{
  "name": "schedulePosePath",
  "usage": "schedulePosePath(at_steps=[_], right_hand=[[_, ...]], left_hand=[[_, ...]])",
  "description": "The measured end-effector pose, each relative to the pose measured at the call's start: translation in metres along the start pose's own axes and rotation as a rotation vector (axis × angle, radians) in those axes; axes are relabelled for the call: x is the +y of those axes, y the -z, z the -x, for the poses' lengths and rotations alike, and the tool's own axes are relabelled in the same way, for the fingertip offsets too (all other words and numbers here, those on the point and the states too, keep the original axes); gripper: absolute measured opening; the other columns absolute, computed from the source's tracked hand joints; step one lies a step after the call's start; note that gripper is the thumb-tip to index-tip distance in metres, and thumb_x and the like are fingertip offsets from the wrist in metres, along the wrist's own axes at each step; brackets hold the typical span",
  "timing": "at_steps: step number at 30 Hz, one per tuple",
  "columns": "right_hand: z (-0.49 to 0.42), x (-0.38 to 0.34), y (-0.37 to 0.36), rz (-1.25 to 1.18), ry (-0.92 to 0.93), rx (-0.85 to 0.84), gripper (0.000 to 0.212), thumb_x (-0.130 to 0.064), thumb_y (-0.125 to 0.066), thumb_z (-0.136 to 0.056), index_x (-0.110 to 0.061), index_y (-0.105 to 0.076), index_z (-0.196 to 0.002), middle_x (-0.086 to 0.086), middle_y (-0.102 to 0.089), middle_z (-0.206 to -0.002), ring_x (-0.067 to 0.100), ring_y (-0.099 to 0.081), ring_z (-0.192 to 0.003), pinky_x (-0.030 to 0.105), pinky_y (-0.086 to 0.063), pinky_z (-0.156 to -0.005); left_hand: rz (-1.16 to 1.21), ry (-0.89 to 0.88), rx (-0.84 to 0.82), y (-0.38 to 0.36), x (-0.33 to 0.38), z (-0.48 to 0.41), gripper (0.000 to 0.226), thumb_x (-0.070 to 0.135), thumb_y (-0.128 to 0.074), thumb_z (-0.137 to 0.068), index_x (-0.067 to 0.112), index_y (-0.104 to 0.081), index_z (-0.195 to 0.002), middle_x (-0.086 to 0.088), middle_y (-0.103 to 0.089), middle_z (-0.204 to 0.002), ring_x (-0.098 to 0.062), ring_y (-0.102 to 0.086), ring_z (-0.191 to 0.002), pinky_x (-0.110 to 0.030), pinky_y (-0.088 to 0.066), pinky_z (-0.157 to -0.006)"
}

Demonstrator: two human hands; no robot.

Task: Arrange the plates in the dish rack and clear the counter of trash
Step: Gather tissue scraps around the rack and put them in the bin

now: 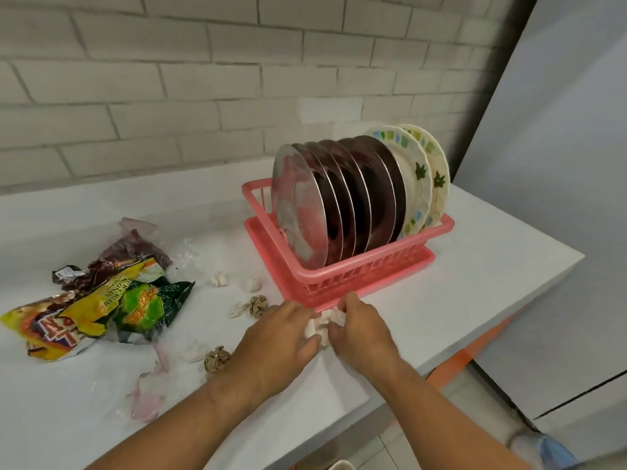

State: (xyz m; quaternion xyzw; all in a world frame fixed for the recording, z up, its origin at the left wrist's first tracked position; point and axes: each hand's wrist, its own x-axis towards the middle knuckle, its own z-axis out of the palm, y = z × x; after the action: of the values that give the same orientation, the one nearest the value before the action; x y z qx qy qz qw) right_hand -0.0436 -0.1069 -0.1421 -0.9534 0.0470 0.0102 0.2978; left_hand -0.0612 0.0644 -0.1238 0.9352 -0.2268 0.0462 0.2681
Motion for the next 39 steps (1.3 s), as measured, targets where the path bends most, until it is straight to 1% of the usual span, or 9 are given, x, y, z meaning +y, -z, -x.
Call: schedulePosePath(at_steps=[5,10,12,16,21,27,31,35,39], right_hand=[[0.012,0.024,0.011,0.116,0.060,0.036,0.010,-0.022,-0.050,-0.092,-0.022,-0.041,-0.088,-0.002,-0.054,-0.083,0.017,-0.050,-0.076,0.027,-0.036,-0.058],[0.027,0.052,0.029,0.105,0.070,0.109,0.019,-0.024,-0.054,-0.094,-0.021,-0.044,-0.078,-0.007,-0.046,-0.079,0.007,-0.045,-0.066,0.019,-0.028,-0.051],[0.031,0.057,0.031,0.117,0.090,0.104,0.019,-0.024,-0.053,-0.095,-0.020,-0.043,-0.079,-0.006,-0.046,-0.080,0.008,-0.046,-0.067,0.017,-0.029,-0.050],[0.036,0.058,0.023,0.281,0.233,0.050,0.004,-0.017,-0.044,-0.096,-0.020,-0.046,-0.095,-0.003,-0.052,-0.094,0.015,-0.044,-0.083,0.021,-0.031,-0.064],[0.032,0.062,0.010,0.377,0.438,0.035,0.036,-0.007,-0.042,-0.092,-0.019,-0.062,-0.120,0.002,-0.058,-0.112,0.020,-0.048,-0.100,0.026,-0.040,-0.083],[0.034,0.017,-0.001,-0.038,0.503,-0.061,0.042,-0.012,-0.034,-0.079,-0.005,-0.072,-0.093,0.006,-0.062,-0.100,0.022,-0.059,-0.088,0.022,-0.041,-0.079],[0.039,-0.023,-0.015,-0.111,0.440,-0.098,0.035,-0.029,-0.031,-0.082,-0.012,-0.061,-0.085,0.003,-0.057,-0.090,0.020,-0.052,-0.083,0.032,-0.042,-0.077],[0.033,-0.059,-0.033,0.058,0.413,-0.112,0.045,-0.054,-0.044,-0.092,-0.021,-0.052,-0.122,0.002,-0.052,-0.111,0.023,-0.054,-0.099,0.036,-0.046,-0.083],[0.023,-0.082,-0.056,0.266,0.397,-0.120,0.044,-0.045,-0.042,-0.097,-0.023,-0.041,-0.134,0.009,-0.046,-0.120,0.030,-0.053,-0.106,0.037,-0.047,-0.083]], left_hand=[[-0.254,-0.036,-0.054,-0.030,0.012,-0.018,0.040,0.044,-0.044,-0.094,0.022,-0.054,-0.127,0.003,-0.047,-0.125,-0.019,-0.040,-0.116,-0.034,-0.044,-0.094],[-0.465,-0.060,-0.034,-0.054,0.009,-0.012,0.020,0.034,-0.069,-0.081,0.015,-0.071,-0.081,-0.003,-0.058,-0.085,-0.024,-0.051,-0.087,-0.037,-0.052,-0.063],[-0.484,-0.055,-0.047,-0.060,0.013,-0.003,0.017,0.032,-0.072,-0.081,0.015,-0.068,-0.085,-0.003,-0.057,-0.084,-0.023,-0.049,-0.081,-0.036,-0.048,-0.060],[-0.485,0.013,-0.018,-0.056,0.027,0.012,0.031,0.033,-0.035,-0.101,0.015,-0.059,-0.109,-0.005,-0.058,-0.101,-0.026,-0.052,-0.092,-0.036,-0.042,-0.070],[-0.474,-0.013,0.061,-0.053,0.027,0.054,0.033,0.037,-0.042,-0.088,0.022,-0.061,-0.066,0.005,-0.055,-0.059,-0.017,-0.050,-0.057,-0.030,-0.044,-0.043],[-0.350,0.113,0.274,-0.021,0.029,0.093,0.036,0.039,-0.041,-0.092,0.021,-0.059,-0.066,0.005,-0.052,-0.060,-0.016,-0.050,-0.055,-0.027,-0.043,-0.047],[-0.331,0.111,0.279,0.009,0.022,0.102,0.037,0.042,-0.039,-0.093,0.022,-0.061,-0.072,0.006,-0.052,-0.066,-0.016,-0.052,-0.052,-0.027,-0.041,-0.044],[-0.294,0.105,0.176,0.029,0.002,0.108,0.044,0.050,-0.029,-0.095,0.024,-0.063,-0.086,0.008,-0.058,-0.083,-0.015,-0.059,-0.067,-0.032,-0.049,-0.056],[-0.293,0.052,0.137,0.039,-0.019,0.114,0.045,0.052,-0.025,-0.095,0.026,-0.061,-0.086,0.008,-0.059,-0.087,-0.015,-0.060,-0.071,-0.029,-0.046,-0.059]])
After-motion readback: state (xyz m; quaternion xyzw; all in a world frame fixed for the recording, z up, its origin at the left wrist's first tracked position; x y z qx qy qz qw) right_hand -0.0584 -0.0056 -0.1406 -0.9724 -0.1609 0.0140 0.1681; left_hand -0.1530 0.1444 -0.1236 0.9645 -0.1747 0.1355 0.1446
